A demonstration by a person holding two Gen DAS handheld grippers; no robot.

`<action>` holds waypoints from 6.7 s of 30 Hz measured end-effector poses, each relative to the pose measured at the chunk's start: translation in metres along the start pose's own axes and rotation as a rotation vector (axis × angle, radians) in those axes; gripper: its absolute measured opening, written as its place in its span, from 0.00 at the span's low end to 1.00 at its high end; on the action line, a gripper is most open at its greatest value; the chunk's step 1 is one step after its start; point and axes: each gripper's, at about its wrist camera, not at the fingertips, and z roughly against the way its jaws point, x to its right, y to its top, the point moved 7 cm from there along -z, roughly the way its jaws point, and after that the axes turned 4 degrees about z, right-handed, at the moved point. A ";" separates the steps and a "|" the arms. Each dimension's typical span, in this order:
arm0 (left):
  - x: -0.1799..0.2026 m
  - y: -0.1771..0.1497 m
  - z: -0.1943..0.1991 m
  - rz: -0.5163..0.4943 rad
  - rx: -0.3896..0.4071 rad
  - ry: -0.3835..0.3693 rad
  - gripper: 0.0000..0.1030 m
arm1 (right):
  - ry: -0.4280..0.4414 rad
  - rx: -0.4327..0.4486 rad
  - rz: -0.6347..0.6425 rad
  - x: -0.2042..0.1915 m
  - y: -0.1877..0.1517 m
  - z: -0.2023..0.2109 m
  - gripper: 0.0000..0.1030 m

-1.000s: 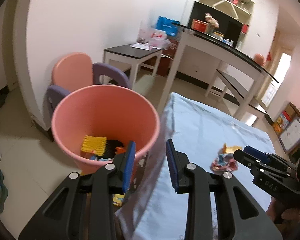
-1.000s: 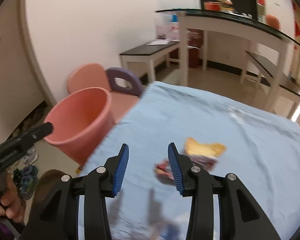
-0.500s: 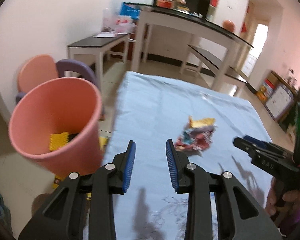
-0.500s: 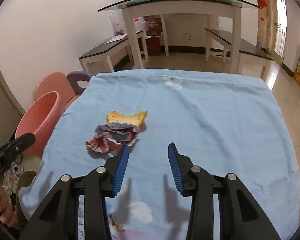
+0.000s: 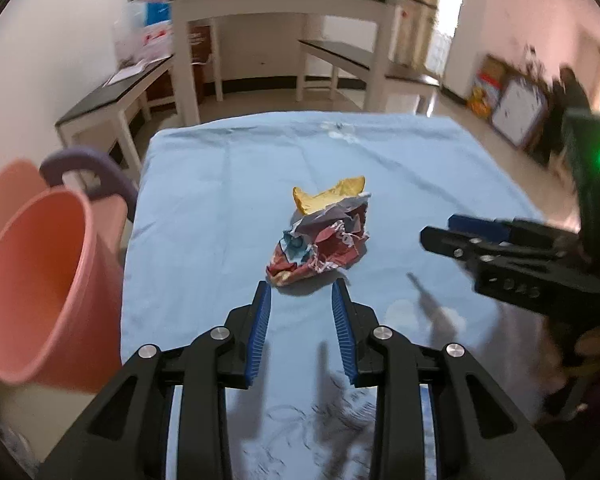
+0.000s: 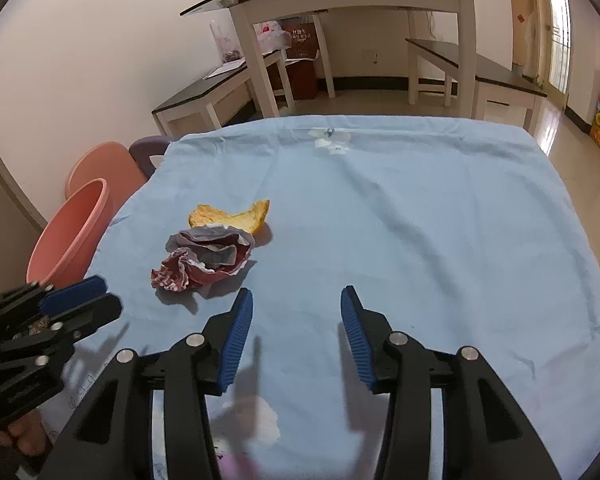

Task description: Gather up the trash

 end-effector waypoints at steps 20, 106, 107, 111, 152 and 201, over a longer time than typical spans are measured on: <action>0.013 0.005 -0.047 -0.184 -0.061 -0.047 0.31 | 0.023 -0.033 -0.039 0.006 -0.001 -0.008 0.46; -0.233 -0.048 0.109 0.631 0.254 0.303 0.12 | 0.306 0.042 0.392 -0.291 0.104 -0.055 0.04; -0.233 -0.046 0.106 0.634 0.251 0.305 0.12 | 0.301 0.036 0.392 -0.293 0.104 -0.061 0.04; -0.243 -0.046 0.099 0.649 0.242 0.304 0.12 | 0.288 0.011 0.391 -0.296 0.100 -0.076 0.04; -0.215 -0.040 0.112 0.646 0.223 0.366 0.40 | 0.273 0.133 0.442 -0.256 0.066 -0.006 0.60; -0.168 -0.024 0.120 0.594 0.229 0.361 0.40 | 0.202 0.179 0.352 -0.202 0.061 0.031 0.70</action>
